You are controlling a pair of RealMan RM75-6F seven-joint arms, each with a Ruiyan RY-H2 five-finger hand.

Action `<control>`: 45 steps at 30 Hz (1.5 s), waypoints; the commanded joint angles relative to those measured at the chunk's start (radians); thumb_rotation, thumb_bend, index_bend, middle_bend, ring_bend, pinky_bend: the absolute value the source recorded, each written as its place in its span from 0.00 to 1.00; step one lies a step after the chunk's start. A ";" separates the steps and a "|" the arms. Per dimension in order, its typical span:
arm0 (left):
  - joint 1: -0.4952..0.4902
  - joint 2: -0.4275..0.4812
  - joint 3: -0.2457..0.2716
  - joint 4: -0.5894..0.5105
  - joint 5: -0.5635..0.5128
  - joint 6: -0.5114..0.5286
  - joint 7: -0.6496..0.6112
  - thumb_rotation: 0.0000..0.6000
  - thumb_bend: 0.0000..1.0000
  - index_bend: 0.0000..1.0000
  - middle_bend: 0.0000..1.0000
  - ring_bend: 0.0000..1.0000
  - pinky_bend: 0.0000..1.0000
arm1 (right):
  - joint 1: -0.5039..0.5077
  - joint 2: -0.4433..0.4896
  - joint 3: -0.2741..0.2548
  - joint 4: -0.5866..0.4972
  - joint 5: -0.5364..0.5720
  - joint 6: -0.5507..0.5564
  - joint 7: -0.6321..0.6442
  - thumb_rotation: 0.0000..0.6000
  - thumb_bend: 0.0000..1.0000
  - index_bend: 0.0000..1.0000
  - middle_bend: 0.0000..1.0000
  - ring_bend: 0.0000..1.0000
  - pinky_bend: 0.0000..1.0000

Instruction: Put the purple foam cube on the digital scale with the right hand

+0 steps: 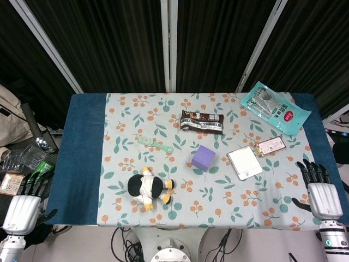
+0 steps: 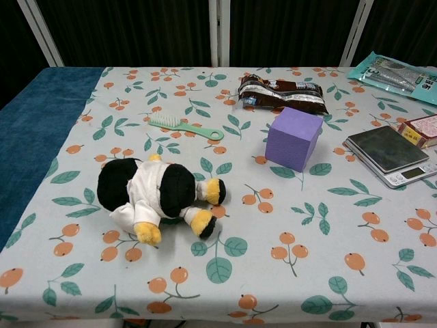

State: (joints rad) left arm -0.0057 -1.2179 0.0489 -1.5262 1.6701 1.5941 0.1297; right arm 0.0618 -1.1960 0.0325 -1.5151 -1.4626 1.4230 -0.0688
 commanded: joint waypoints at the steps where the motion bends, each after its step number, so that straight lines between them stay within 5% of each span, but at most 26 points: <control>1: 0.000 0.000 0.001 0.000 0.001 0.000 0.001 1.00 0.11 0.06 0.06 0.00 0.02 | 0.001 0.000 -0.001 0.000 -0.001 -0.001 -0.001 1.00 0.02 0.00 0.00 0.00 0.00; 18: -0.005 0.001 0.000 -0.006 0.000 -0.011 0.002 1.00 0.11 0.06 0.06 0.00 0.02 | 0.033 0.013 -0.001 -0.023 -0.003 -0.055 -0.023 1.00 0.08 0.00 0.00 0.00 0.00; 22: -0.012 0.004 -0.002 -0.011 -0.004 -0.024 -0.002 1.00 0.11 0.06 0.06 0.00 0.02 | 0.062 0.015 -0.008 -0.042 -0.014 -0.102 -0.039 1.00 0.30 0.00 0.01 0.00 0.00; 34: -0.011 -0.014 0.005 0.003 -0.011 -0.034 -0.005 1.00 0.11 0.06 0.06 0.00 0.02 | 0.148 -0.022 -0.042 -0.045 -0.018 -0.264 -0.107 1.00 0.66 0.00 0.15 0.00 0.00; 45: -0.007 -0.017 0.008 0.023 -0.015 -0.032 -0.029 1.00 0.11 0.06 0.06 0.00 0.02 | 0.194 -0.083 -0.056 -0.022 -0.040 -0.313 -0.128 1.00 0.73 0.00 0.21 0.00 0.00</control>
State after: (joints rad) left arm -0.0132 -1.2347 0.0569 -1.5040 1.6561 1.5614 0.1022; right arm 0.2528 -1.2751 -0.0217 -1.5402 -1.4991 1.1123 -0.1953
